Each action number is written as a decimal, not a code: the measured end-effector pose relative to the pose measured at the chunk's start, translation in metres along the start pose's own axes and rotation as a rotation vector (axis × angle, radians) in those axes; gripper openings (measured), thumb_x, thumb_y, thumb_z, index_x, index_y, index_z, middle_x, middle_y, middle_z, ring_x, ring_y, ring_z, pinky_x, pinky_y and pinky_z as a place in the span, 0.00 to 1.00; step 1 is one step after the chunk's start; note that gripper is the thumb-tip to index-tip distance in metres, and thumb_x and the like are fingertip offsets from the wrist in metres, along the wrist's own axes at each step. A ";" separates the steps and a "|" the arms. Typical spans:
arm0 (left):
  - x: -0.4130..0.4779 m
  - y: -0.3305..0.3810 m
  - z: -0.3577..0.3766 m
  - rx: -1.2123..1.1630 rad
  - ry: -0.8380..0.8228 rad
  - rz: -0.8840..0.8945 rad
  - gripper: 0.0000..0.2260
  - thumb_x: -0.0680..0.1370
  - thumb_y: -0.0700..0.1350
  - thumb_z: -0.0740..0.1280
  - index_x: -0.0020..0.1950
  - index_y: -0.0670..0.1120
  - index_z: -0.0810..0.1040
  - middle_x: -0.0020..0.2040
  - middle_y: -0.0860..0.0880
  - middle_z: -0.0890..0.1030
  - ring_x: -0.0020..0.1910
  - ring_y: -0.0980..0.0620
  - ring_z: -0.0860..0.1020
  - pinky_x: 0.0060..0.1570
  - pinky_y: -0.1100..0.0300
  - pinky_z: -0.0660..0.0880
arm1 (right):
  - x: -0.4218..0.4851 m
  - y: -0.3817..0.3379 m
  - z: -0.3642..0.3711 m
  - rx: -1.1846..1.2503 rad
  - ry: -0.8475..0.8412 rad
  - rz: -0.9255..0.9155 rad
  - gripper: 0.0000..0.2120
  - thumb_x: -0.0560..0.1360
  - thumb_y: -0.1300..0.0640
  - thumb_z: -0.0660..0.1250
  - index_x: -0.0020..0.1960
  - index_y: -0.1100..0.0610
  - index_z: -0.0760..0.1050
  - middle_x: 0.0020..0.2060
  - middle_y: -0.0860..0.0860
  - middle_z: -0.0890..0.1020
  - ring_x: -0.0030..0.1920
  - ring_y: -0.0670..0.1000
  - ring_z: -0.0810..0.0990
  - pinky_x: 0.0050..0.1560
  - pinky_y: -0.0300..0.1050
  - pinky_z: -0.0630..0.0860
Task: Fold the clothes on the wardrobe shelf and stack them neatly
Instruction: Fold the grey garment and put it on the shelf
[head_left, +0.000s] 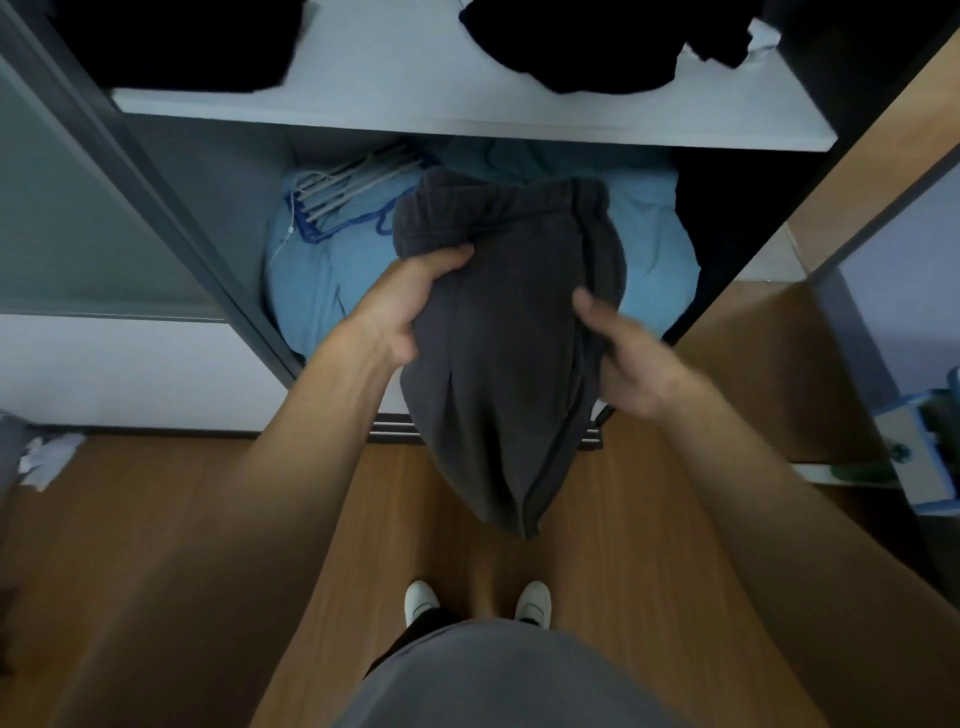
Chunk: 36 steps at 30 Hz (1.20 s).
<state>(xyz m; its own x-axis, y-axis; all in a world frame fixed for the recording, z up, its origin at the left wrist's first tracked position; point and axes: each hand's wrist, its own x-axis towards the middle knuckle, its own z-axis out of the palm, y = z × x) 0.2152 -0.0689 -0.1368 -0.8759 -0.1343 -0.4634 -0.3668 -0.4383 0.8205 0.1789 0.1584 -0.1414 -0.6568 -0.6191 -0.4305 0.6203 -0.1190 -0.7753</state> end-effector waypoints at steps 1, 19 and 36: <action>0.000 0.003 0.002 -0.007 0.006 -0.013 0.18 0.78 0.48 0.70 0.64 0.41 0.80 0.56 0.41 0.85 0.53 0.45 0.84 0.45 0.55 0.82 | -0.001 0.012 0.002 -0.034 0.027 -0.001 0.25 0.67 0.48 0.74 0.61 0.56 0.77 0.54 0.50 0.86 0.55 0.49 0.85 0.50 0.42 0.82; -0.012 -0.029 -0.017 0.053 -0.049 0.051 0.07 0.76 0.40 0.72 0.52 0.42 0.85 0.52 0.41 0.86 0.51 0.45 0.85 0.46 0.57 0.81 | -0.005 -0.014 -0.009 0.258 0.148 -0.116 0.28 0.78 0.40 0.64 0.66 0.62 0.79 0.60 0.58 0.83 0.62 0.57 0.82 0.55 0.49 0.81; -0.023 -0.053 -0.057 -0.136 -0.048 -0.095 0.27 0.75 0.67 0.62 0.62 0.49 0.82 0.59 0.47 0.84 0.59 0.48 0.82 0.48 0.54 0.82 | -0.008 0.025 0.006 0.208 0.262 -0.042 0.17 0.76 0.52 0.72 0.62 0.60 0.79 0.53 0.55 0.86 0.51 0.55 0.86 0.40 0.48 0.83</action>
<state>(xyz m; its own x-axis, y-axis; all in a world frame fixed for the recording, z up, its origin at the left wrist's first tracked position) 0.2727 -0.0932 -0.1887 -0.8543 -0.0453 -0.5178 -0.4059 -0.5639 0.7192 0.2025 0.1556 -0.1542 -0.7547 -0.3933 -0.5252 0.6470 -0.3127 -0.6955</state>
